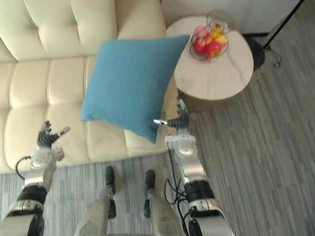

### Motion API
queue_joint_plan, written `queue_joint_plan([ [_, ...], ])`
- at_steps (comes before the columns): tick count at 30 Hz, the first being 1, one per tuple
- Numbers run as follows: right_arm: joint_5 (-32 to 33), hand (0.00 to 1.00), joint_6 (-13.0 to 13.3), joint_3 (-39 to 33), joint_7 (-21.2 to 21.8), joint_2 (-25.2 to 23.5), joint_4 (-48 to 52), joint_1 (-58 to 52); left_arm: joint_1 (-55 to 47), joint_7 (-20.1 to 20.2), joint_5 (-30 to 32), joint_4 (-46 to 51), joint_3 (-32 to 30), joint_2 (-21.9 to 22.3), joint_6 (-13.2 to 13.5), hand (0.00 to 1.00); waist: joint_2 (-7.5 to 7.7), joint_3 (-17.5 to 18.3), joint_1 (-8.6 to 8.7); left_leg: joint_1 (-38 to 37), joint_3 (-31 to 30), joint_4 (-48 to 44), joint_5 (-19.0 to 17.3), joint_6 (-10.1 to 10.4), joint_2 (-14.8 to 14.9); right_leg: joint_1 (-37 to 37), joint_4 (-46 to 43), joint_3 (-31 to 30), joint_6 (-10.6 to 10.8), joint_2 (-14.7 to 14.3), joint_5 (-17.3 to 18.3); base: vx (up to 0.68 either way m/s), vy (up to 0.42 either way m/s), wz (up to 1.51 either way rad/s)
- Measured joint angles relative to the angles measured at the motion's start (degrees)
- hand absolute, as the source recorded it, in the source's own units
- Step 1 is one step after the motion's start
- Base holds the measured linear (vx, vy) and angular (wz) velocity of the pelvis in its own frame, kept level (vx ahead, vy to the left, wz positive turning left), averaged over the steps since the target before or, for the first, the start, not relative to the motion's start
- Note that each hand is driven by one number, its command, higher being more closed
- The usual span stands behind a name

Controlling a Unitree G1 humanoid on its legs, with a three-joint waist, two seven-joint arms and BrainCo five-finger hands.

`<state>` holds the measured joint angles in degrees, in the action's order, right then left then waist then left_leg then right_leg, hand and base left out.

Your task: Pick up cushions and gather them together orderly.

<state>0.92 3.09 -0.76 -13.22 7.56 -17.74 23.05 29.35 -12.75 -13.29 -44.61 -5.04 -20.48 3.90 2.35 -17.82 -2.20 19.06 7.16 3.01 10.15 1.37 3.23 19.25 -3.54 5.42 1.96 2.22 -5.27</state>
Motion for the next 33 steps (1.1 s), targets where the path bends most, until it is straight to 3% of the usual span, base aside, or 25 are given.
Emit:
queue_joint_plan([
  [4,1.93,0.0,0.49,0.59,-1.49,0.44,-3.52,8.1,10.68,-0.78,-0.7,-1.85,4.13,-3.87,0.33,0.0,-0.08,-2.97,-0.65,5.74,-0.89,-1.84,0.83,0.12,0.29,6.23,-3.62,0.64,-0.32,0.04,0.33,-0.08,-0.018,0.08],
  [7,3.31,0.0,0.49,0.71,-2.61,0.51,-3.54,11.95,17.44,-0.72,-1.22,-2.19,6.59,-4.24,0.85,0.0,-0.16,-4.49,-0.78,9.02,-1.61,-1.81,1.84,0.36,0.33,10.33,-6.64,1.62,-0.6,0.42,1.24,-0.07,-0.013,0.16],
  [8,4.0,1.0,0.48,0.89,-3.5,0.51,-3.54,13.44,19.45,-0.7,-1.23,-2.27,7.78,-4.23,0.86,0.0,-0.15,-4.54,-0.78,10.44,-1.61,-1.79,2.03,0.51,0.31,12.17,-7.72,1.72,-0.6,0.6,1.46,-0.06,-0.001,0.06],
  [15,6.6,1.0,0.52,1.23,-6.32,1.64,-3.0,21.82,29.56,-0.6,-1.79,-2.28,10.33,-3.45,0.93,0.0,-0.2,-4.67,0.14,17.81,0.81,-1.83,3.08,1.22,1.27,20.03,-9.79,2.78,-0.73,0.93,1.36,-0.02,0.012,0.03],
  [22,10.19,1.0,0.71,0.5,-7.0,2.04,5.83,23.61,33.72,-0.55,-0.99,-2.17,11.93,-2.26,0.89,0.0,-0.24,-5.05,0.34,22.2,1.4,-1.77,3.79,1.17,1.62,24.91,-11.21,2.95,-1.53,0.78,2.08,0.05,0.03,0.01],
  [23,10.59,1.0,0.71,0.31,-7.12,2.05,7.88,23.35,34.21,-0.5,0.09,-2.26,11.92,-1.58,0.75,1.0,-0.25,-5.86,0.64,22.31,1.41,-1.78,4.3,1.12,1.66,24.94,-11.42,2.95,-1.65,0.75,2.27,0.06,0.03,0.07],
  [33,11.02,1.0,0.95,-0.08,-7.42,0.72,14.9,20.42,35.12,-0.21,3.47,-2.62,11.93,-0.43,0.5,1.0,-0.09,-6.0,0.49,24.09,2.66,-1.92,3.63,1.56,1.85,26.98,-11.87,1.62,-1.7,0.65,2.55,0.02,0.022,0.0],
])
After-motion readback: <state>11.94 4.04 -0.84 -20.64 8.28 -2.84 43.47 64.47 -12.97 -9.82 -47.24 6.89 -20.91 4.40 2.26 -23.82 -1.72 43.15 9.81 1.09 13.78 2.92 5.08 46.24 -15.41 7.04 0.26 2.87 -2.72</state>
